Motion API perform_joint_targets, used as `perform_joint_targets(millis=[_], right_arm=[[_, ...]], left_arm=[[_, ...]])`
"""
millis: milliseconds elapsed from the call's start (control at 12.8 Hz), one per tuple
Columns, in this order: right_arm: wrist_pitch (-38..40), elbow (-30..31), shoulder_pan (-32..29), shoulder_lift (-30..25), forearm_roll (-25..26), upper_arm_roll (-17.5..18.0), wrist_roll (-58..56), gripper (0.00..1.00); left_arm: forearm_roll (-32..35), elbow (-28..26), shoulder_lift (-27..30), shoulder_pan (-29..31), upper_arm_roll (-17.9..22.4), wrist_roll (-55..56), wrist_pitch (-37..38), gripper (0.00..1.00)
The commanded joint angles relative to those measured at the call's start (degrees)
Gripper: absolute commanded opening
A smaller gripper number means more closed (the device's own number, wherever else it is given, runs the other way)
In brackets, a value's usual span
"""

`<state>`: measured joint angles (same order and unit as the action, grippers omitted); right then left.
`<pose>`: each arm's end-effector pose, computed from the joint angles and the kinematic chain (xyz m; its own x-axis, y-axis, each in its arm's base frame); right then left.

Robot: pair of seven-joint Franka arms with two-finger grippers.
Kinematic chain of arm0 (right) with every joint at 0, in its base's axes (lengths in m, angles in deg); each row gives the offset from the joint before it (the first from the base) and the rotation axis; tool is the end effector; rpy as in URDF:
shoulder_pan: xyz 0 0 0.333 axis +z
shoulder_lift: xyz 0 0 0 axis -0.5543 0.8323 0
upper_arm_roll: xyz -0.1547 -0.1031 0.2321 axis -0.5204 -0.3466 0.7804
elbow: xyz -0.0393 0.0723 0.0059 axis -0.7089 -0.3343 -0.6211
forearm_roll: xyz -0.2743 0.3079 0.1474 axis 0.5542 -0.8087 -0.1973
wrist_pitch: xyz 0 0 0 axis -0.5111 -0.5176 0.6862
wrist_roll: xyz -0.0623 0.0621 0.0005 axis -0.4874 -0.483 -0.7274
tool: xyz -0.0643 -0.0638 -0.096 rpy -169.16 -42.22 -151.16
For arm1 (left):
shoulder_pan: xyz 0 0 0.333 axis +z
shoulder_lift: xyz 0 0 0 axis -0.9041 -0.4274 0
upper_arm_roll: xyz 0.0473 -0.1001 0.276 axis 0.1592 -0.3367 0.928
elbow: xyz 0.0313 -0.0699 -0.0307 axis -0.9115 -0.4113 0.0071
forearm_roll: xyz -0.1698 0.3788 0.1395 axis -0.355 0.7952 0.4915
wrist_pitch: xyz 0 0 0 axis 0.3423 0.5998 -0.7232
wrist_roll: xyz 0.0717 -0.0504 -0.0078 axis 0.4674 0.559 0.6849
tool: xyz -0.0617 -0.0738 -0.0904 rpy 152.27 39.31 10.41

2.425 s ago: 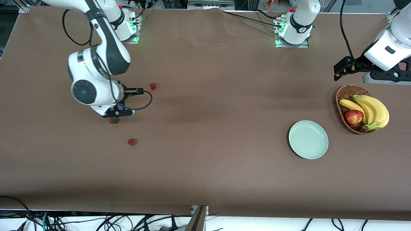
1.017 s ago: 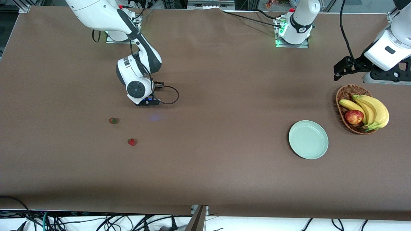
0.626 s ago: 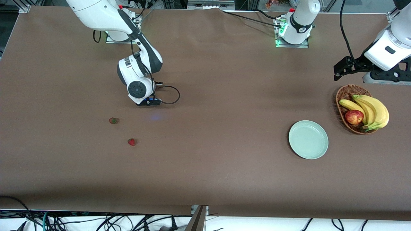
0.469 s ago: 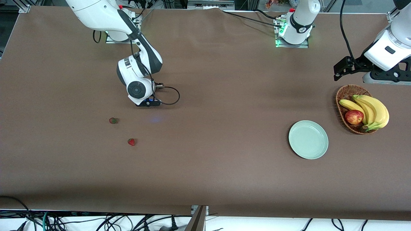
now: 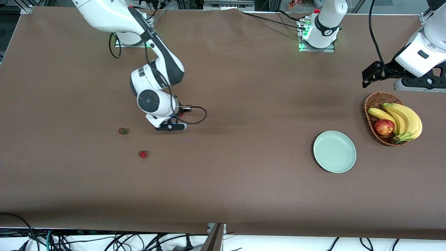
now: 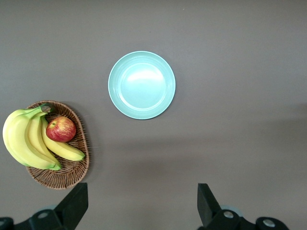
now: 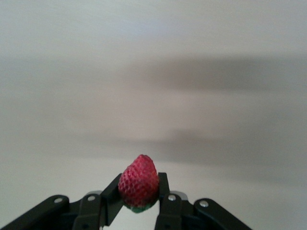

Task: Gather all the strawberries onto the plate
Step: 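Carry the strawberry to mid-table and open the right gripper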

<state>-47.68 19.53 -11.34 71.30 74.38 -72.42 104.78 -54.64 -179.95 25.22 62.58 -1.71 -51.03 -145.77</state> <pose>0.5528 0.3725 0.1698 0.9640 0.0063 -0.2659 -0.0246 -0.9933 -0.1127 0.5848 -0.0487 0.5531 0.9989 -0.0461 -0.0069 -0.0462 -0.9987 -0.0213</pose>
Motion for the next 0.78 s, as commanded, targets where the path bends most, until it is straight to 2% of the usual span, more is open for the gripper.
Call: perform_joint_targets(millis=[0,156,548,704], right_arm=[[0.12,-14.46,6.83,9.48,-0.93,0.25,11.95,0.0],[-4.6,-20.81,10.35,13.09,-0.75,0.17,16.21,0.0],[-30.77,-24.43,19.4,20.64,-0.31,-0.01,16.13,0.0],[-37.21,-27.41,22.4,24.51,-0.22,-0.27,16.13,0.0]], left_arm=[[-1.74,1.72,-0.71,0.01,0.08,0.2,1.2,1.0],[-1.74,1.72,-0.63,0.01,0.08,0.2,1.2,1.0],[-1.74,1.72,-0.71,0.01,0.08,0.2,1.2,1.0],[-1.74,1.72,-0.63,0.01,0.16,0.12,1.2,1.0]])
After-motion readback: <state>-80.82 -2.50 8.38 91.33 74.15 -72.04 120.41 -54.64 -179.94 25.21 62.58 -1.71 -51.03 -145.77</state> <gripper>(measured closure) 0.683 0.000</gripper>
